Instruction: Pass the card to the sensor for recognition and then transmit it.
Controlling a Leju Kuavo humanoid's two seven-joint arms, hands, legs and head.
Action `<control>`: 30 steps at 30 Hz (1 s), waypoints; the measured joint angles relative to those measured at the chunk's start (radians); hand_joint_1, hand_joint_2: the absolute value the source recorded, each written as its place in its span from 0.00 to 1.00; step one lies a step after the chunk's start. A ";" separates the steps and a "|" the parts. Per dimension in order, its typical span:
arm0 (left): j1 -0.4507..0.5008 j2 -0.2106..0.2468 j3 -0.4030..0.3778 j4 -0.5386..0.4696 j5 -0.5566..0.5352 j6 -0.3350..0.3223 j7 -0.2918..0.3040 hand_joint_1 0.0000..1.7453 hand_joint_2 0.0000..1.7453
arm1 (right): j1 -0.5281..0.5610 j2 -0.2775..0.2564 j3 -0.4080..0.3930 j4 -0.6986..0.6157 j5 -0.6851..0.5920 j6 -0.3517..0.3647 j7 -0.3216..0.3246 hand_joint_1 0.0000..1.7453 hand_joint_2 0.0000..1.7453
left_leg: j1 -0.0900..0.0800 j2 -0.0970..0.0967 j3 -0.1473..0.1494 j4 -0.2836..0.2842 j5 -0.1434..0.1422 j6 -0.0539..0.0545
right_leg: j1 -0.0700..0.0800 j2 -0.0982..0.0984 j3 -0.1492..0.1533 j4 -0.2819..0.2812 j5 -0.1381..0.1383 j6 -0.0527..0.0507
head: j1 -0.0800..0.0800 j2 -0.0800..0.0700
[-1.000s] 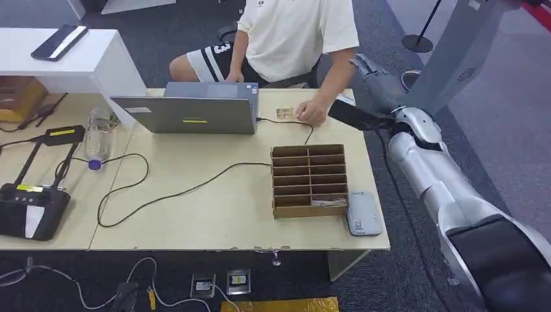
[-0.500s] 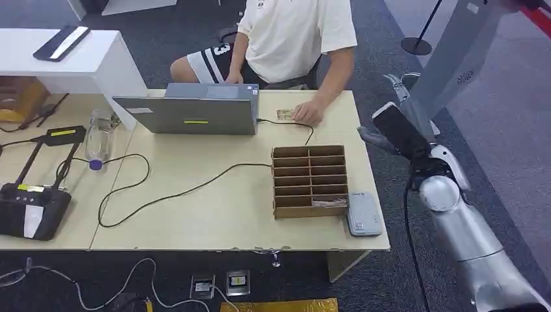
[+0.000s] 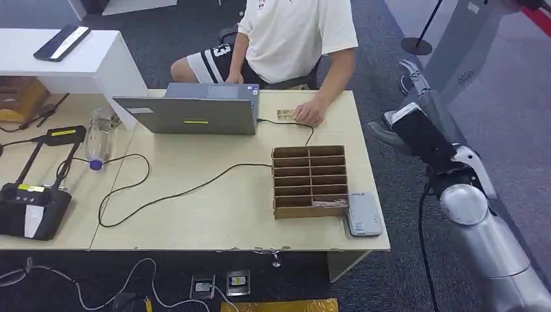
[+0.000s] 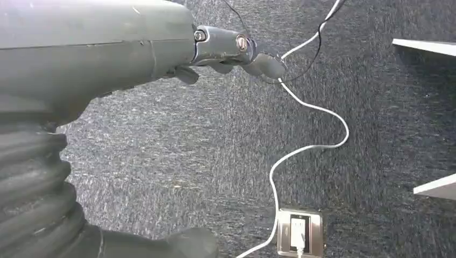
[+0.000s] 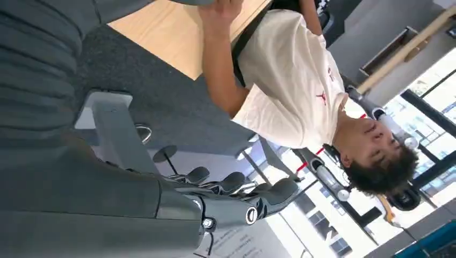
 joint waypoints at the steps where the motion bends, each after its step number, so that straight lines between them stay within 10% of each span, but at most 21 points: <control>1: 0.000 0.000 0.000 0.000 0.000 0.000 0.000 0.00 1.00 | 0.001 -0.001 0.000 -0.005 -0.001 0.000 0.000 0.00 1.00 | 0.000 0.000 0.000 0.000 0.000 0.000 | 0.000 0.000 0.000 0.000 0.000 0.000 | 0.000 0.000; 30: 0.002 0.001 0.000 0.000 0.022 -0.001 -0.002 0.00 1.00 | 0.164 -0.076 0.008 -0.269 -0.041 0.256 0.167 0.00 1.00 | 0.000 0.000 0.000 0.000 0.000 0.000 | 0.000 0.000 0.000 0.000 0.000 0.000 | 0.000 0.000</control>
